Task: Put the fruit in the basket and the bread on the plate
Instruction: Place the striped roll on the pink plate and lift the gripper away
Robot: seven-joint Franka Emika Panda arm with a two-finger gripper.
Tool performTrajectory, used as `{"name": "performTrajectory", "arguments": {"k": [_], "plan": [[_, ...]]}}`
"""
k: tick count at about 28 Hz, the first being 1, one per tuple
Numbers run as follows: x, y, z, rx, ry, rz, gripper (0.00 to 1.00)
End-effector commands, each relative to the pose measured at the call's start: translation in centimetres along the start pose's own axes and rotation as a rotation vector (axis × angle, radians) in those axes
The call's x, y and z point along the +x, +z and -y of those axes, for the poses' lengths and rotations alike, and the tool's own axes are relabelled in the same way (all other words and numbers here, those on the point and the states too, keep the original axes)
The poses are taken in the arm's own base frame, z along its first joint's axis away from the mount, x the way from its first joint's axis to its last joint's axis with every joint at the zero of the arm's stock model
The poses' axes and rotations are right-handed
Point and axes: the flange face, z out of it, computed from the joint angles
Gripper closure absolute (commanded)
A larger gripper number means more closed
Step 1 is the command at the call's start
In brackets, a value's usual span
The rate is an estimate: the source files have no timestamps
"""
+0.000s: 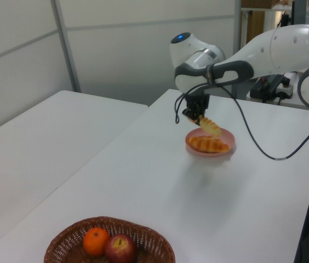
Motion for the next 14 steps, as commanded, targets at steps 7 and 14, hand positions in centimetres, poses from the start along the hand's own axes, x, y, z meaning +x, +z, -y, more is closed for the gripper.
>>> {"name": "performTrajectory", "arguments": {"k": [7, 14], "plan": [[-0.3, 3.0, -4.7, -0.06, 0.017, -0.024, 1.0], [-0.5, 4.8, -4.5, -0.084, -0.005, 0.006, 0.0]]}}
